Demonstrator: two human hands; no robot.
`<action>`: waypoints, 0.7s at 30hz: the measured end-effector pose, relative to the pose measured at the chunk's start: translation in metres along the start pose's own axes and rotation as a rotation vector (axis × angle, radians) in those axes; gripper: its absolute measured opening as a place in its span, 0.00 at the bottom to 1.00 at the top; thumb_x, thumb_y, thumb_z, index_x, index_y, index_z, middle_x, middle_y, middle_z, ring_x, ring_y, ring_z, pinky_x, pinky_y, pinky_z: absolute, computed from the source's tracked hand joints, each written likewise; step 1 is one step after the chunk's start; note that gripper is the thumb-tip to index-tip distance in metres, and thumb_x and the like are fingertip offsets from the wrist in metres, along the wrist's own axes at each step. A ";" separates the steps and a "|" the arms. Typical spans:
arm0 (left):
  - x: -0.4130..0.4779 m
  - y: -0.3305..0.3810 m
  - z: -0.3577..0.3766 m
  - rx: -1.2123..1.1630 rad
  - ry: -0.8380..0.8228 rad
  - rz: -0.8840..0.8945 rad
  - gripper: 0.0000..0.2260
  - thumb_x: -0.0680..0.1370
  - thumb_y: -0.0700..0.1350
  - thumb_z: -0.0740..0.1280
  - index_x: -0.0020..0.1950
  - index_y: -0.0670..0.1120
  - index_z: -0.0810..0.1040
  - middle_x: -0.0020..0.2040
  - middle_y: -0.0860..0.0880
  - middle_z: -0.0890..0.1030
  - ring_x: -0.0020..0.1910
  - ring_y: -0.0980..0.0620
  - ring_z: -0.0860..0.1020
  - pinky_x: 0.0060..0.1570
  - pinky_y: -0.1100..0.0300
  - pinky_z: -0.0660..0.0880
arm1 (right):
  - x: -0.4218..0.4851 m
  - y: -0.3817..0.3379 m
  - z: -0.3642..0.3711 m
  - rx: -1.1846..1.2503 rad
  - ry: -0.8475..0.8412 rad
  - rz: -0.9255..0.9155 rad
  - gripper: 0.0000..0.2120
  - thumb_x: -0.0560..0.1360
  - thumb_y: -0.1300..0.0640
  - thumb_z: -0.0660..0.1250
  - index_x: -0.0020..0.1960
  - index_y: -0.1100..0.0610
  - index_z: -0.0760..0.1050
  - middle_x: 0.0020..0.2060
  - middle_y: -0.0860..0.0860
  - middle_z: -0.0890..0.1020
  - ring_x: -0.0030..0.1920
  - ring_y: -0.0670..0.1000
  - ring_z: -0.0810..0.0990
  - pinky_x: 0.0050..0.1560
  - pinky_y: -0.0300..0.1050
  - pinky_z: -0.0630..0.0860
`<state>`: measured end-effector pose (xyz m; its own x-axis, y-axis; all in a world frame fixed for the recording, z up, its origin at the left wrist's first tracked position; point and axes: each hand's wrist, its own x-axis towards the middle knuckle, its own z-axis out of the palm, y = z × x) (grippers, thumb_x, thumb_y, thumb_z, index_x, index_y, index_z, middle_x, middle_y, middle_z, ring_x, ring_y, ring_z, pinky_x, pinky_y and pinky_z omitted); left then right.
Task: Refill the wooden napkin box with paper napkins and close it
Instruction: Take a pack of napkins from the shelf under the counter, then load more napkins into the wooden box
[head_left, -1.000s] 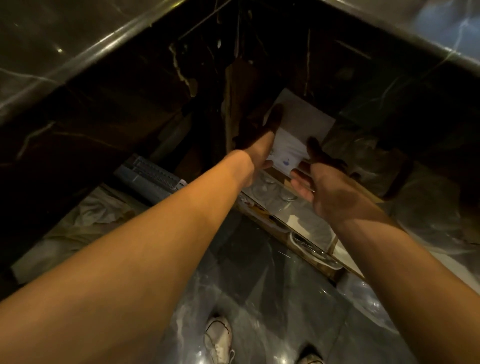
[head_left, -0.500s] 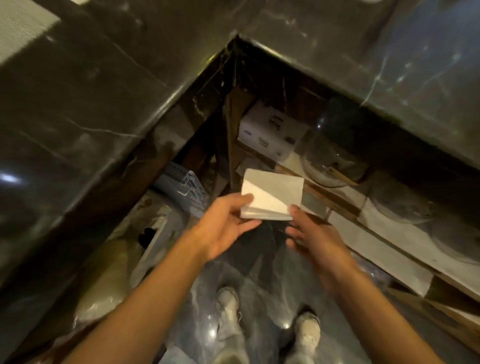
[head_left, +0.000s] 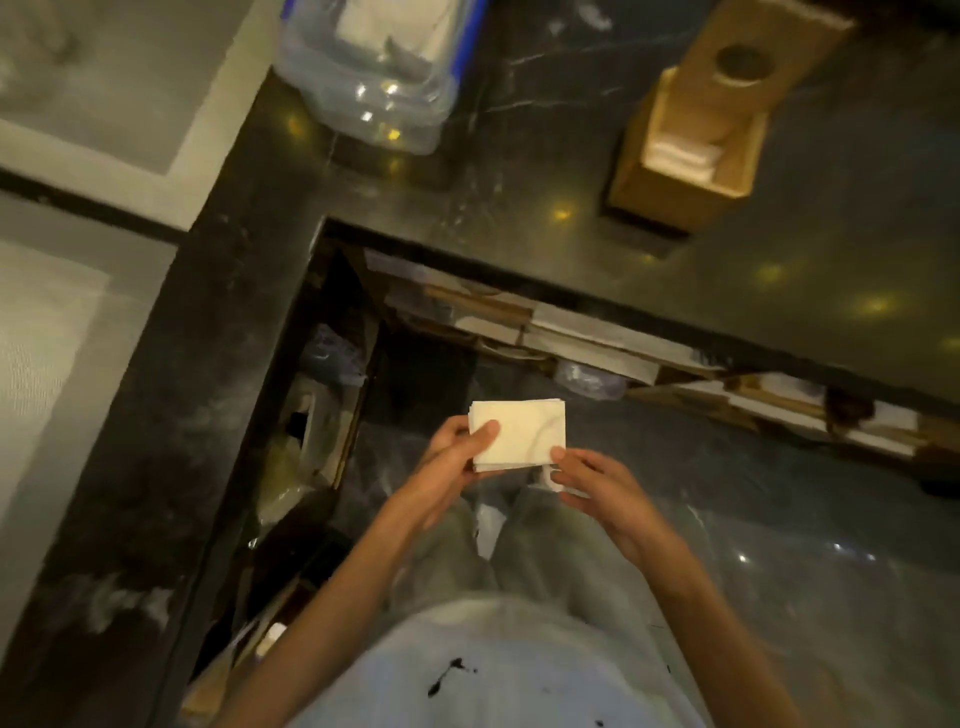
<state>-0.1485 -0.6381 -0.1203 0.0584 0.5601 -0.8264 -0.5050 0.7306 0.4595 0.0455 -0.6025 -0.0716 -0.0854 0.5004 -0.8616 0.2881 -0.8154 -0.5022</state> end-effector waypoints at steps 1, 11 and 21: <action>-0.005 0.009 0.013 0.047 -0.039 0.020 0.13 0.79 0.44 0.68 0.62 0.43 0.73 0.60 0.40 0.80 0.54 0.47 0.82 0.54 0.50 0.80 | -0.009 -0.004 -0.012 0.030 0.008 -0.021 0.11 0.75 0.49 0.70 0.53 0.54 0.81 0.54 0.54 0.84 0.58 0.51 0.81 0.61 0.50 0.78; -0.006 0.119 0.173 0.584 -0.356 0.236 0.19 0.77 0.45 0.71 0.66 0.45 0.71 0.60 0.46 0.82 0.59 0.48 0.81 0.61 0.48 0.78 | -0.054 -0.059 -0.128 0.299 0.113 -0.387 0.24 0.76 0.56 0.70 0.71 0.52 0.70 0.62 0.50 0.81 0.60 0.48 0.80 0.58 0.44 0.79; 0.055 0.168 0.338 0.924 -0.466 0.656 0.17 0.75 0.40 0.71 0.59 0.52 0.70 0.58 0.53 0.77 0.62 0.56 0.76 0.61 0.57 0.75 | 0.007 -0.142 -0.293 -0.046 0.382 -0.716 0.23 0.73 0.66 0.71 0.66 0.53 0.73 0.61 0.47 0.79 0.60 0.41 0.77 0.61 0.36 0.74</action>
<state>0.0608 -0.3525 0.0215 0.4208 0.8740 -0.2431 0.2354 0.1537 0.9597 0.2833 -0.3977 0.0160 0.0648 0.9678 -0.2431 0.3268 -0.2507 -0.9112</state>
